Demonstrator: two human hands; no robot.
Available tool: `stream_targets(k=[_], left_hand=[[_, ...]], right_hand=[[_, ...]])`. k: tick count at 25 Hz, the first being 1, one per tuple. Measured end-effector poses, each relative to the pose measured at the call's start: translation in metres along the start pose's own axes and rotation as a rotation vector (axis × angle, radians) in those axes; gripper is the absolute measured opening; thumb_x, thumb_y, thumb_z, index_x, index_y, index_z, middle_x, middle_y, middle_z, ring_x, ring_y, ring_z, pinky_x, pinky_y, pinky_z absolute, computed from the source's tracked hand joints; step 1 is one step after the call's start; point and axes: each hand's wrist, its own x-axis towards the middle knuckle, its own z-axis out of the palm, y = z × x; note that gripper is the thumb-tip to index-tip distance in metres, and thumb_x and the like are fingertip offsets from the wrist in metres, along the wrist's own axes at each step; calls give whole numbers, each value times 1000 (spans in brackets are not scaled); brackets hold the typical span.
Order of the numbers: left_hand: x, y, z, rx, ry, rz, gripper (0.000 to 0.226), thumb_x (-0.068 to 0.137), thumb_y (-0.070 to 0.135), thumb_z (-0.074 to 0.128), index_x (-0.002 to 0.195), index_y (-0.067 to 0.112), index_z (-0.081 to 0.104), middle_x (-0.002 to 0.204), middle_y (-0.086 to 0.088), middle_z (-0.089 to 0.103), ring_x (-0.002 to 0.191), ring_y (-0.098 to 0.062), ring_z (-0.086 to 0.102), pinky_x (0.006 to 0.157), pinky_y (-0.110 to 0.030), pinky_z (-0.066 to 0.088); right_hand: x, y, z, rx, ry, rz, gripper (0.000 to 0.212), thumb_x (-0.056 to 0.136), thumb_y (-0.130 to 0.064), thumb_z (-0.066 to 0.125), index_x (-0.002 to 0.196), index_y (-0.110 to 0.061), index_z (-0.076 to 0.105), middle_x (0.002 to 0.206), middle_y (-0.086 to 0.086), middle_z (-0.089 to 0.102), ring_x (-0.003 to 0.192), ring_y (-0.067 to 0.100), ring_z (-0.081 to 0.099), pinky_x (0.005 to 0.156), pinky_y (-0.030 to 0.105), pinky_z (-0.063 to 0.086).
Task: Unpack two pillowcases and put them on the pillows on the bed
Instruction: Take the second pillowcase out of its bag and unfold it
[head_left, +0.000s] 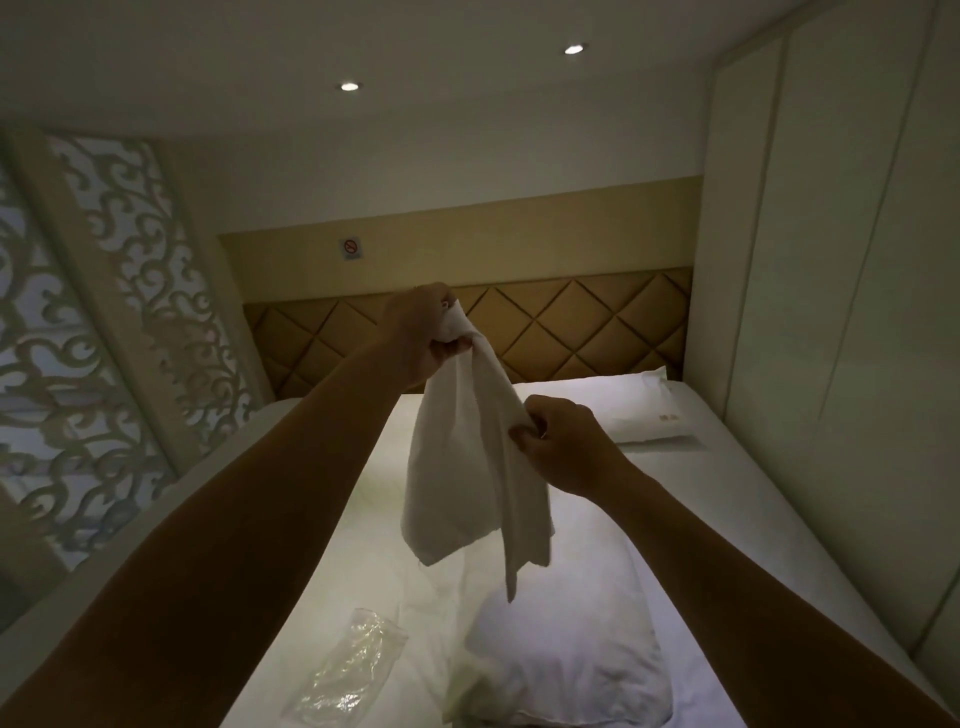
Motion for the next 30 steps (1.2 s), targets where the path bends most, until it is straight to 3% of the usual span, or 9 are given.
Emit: stream_targets(k=[1,3,5,9,13,18,21,25,30], left_hand=[[0,-1,-5,13,16,-21,6,92,14,61,93,11,56,94,-5,55,76,-15,56,61,-26,51],[2,-8,-18,-35,-57,-65,23,91,31,66,95,10,58,90,-10,58,68,-16,57,54,-27,50],[4,-21,-27,211,-214,11,53,80,48,72,111,9,55,99,-12,60,77,-19,61,55,-27,52],[3,-39,-28,675,-423,117,69,70,46,82,120,11,51,102,-12,59,78,-24,62,55,-31,54],[10,-47,-25,872,-546,186,65,69,41,85,118,10,57,107,-8,61,94,-26,65,77,-43,61],[25,-55,-27,1073,-451,311,35,86,30,70,106,1,67,100,-12,68,91,-27,66,84,-42,57],[37,-62,-46,1270,-379,269,19,93,28,58,93,9,60,93,-10,62,87,-24,62,76,-36,53],[43,-60,-66,1421,-262,275,28,88,36,61,97,10,63,80,0,54,80,-22,59,66,-34,49],[42,-61,-80,1573,-274,227,33,86,29,64,110,7,61,94,-7,61,81,-21,57,66,-31,44]], right_hand=[[4,5,-2,10,44,20,19,99,-24,52,84,-12,53,75,-1,56,69,16,54,67,31,51],[13,12,-10,99,144,93,18,99,-20,48,85,-9,52,74,1,55,70,19,54,62,32,45],[24,15,-20,142,208,106,14,98,-16,47,86,-10,51,75,3,56,72,22,55,62,35,45],[46,13,-33,10,240,-2,13,97,-9,48,84,-14,48,70,-2,51,66,18,52,59,33,42],[56,11,-38,-136,274,-27,14,97,-9,46,84,-14,45,64,-4,45,57,14,45,54,28,35],[56,18,-58,-294,259,63,10,96,-15,43,87,-14,48,71,0,51,65,20,50,56,30,37],[59,42,-89,-312,299,167,15,93,-20,44,82,-13,51,85,12,61,81,34,58,66,38,48],[50,60,-121,-434,254,214,22,96,-29,48,83,-17,61,100,13,65,93,34,58,70,34,42],[45,62,-136,-528,276,238,21,96,-32,46,86,-20,60,103,10,65,95,33,58,73,35,43]])
